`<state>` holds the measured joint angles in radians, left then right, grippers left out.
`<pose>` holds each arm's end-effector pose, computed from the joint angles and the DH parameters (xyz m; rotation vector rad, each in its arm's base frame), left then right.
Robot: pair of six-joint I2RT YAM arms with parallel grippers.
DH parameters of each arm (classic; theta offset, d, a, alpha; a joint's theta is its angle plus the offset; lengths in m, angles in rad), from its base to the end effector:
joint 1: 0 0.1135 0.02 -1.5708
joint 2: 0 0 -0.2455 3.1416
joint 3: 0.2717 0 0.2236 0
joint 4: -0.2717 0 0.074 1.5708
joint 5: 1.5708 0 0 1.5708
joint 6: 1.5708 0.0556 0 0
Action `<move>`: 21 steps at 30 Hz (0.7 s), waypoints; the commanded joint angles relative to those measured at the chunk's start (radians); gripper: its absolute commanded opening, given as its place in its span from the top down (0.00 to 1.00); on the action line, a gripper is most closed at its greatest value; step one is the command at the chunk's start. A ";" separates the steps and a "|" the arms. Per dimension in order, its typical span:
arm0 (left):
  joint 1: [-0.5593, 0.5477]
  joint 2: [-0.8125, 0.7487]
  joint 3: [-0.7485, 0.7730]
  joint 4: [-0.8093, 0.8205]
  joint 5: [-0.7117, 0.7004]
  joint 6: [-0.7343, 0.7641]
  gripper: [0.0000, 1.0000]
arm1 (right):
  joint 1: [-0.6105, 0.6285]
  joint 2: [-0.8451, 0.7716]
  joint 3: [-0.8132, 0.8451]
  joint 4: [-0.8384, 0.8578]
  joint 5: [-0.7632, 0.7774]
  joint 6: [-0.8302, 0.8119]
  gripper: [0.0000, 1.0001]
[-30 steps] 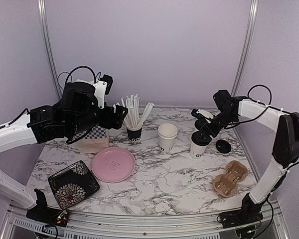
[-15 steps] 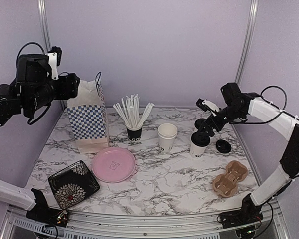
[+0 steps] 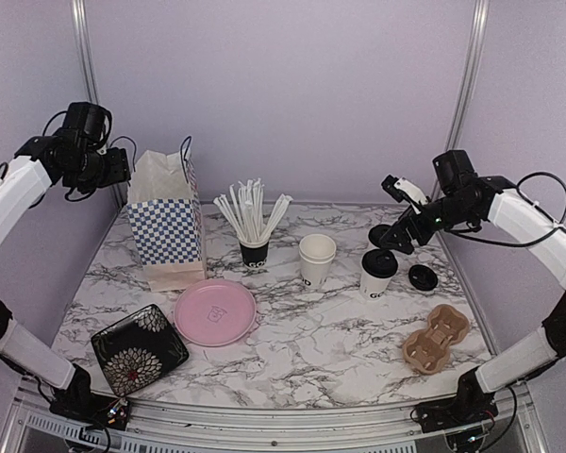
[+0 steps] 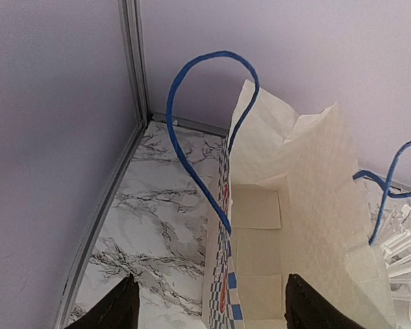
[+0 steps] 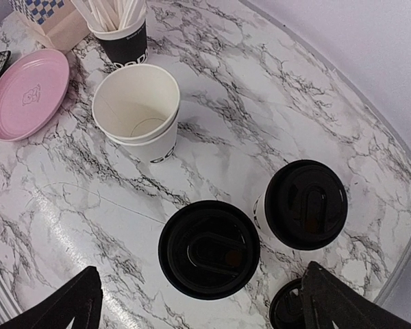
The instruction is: Pack the takeout coffee
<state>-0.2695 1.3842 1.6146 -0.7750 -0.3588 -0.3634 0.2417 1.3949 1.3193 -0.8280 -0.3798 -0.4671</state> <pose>0.2734 -0.0553 0.3970 -0.3079 2.0543 -0.0062 0.2612 0.0856 0.3001 -0.9892 2.2097 0.3672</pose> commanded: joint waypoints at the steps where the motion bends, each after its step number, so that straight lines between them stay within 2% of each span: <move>1: 0.074 0.066 0.028 0.038 0.156 -0.021 0.29 | -0.007 -0.048 -0.036 0.036 -0.010 0.004 0.02; 6: 0.134 0.139 0.038 0.100 0.303 -0.024 0.39 | -0.007 -0.065 -0.093 0.060 -0.013 -0.002 0.01; 10: 0.139 0.193 0.052 0.116 0.334 -0.027 0.44 | -0.007 -0.058 -0.102 0.066 -0.017 -0.004 0.02; 14: 0.141 0.241 0.081 0.115 0.311 -0.016 0.58 | -0.007 -0.054 -0.096 0.065 -0.027 -0.003 0.03; 21: 0.141 0.319 0.173 0.100 0.245 0.028 0.93 | -0.007 -0.057 -0.091 0.058 -0.026 -0.002 0.04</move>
<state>-0.1318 1.6722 1.7168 -0.6800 -0.0715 -0.3687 0.2417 1.3441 1.2072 -0.7845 -0.3958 -0.4709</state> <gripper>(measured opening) 0.131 0.966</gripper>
